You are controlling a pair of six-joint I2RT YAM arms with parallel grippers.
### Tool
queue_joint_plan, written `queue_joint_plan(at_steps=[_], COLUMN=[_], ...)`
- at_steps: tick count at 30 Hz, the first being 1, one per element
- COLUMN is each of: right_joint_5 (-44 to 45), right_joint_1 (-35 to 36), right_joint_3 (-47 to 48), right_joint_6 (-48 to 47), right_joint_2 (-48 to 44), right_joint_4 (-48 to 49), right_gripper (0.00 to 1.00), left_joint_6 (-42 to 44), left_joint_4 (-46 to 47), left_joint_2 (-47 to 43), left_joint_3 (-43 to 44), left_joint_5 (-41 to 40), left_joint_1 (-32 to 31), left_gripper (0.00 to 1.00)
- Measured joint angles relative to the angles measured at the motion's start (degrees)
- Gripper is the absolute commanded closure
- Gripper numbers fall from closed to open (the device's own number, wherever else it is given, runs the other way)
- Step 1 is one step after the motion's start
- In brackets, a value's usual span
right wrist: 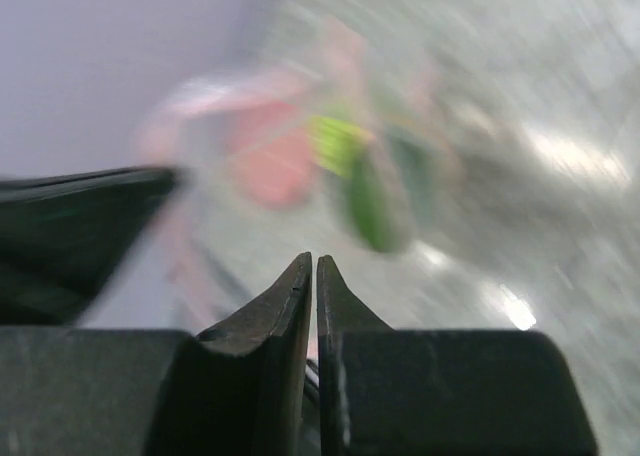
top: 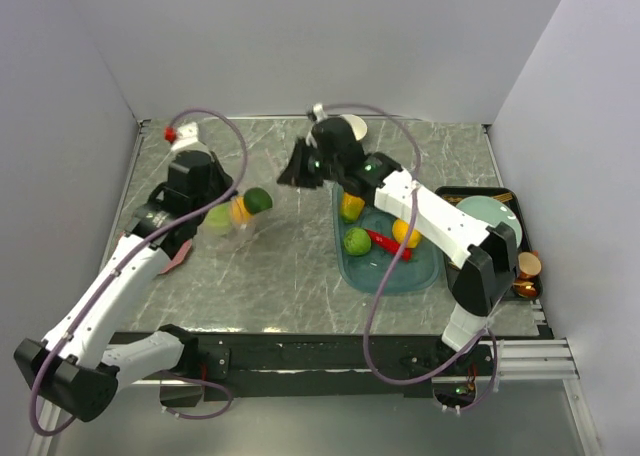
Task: Place the food in the zip-top bag and seal the zipper
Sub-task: Adjust the zipper food storage bag at the center of the board.
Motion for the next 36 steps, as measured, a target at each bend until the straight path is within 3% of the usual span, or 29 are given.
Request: queue_joint_plan(at_steps=[7,8,9,12,14,17,36], right_joint_5=[-4.04,-4.52,-4.83,-4.24,-2.62,-0.13,11.76], right_joint_1=[3.15,3.54,3.82,4.07,4.07,4.07,3.93], right_joint_3=[14.67,14.75,14.58,11.45,7.65,3.96,3.10], right_joint_6=[-3.23,-3.34,-3.30,-2.64,-2.23,-2.47,-3.98], right_joint_2=[1.25,1.70,2.27,3.48,3.45,3.45,1.60], right_joint_4=[1.92,2.08,1.97,1.79,0.96,-1.01,-6.54], right_gripper=[0.83,0.79,0.57,0.29,0.25,0.22,0.21], left_joint_6=[-0.04,-0.04,-0.02,-0.02,-0.02,-0.04,-0.07], left_joint_4=[-2.40,-2.54,-2.54,-2.62,-2.71,-2.64,0.20], left_joint_2=[-6.43,-6.91,-7.23,-6.82,-6.01,-5.66,-5.62], left_joint_3=[2.80,2.89,2.93,2.93,2.80,1.64,-1.81], left_joint_5=[-6.91,-7.41,-7.61,-7.21,-6.47,-4.74,3.61], left_joint_1=[4.48,4.83,5.11,5.44,5.51,5.51,5.51], left_gripper=[0.95,0.95,0.95,0.96,0.96,0.96,0.97])
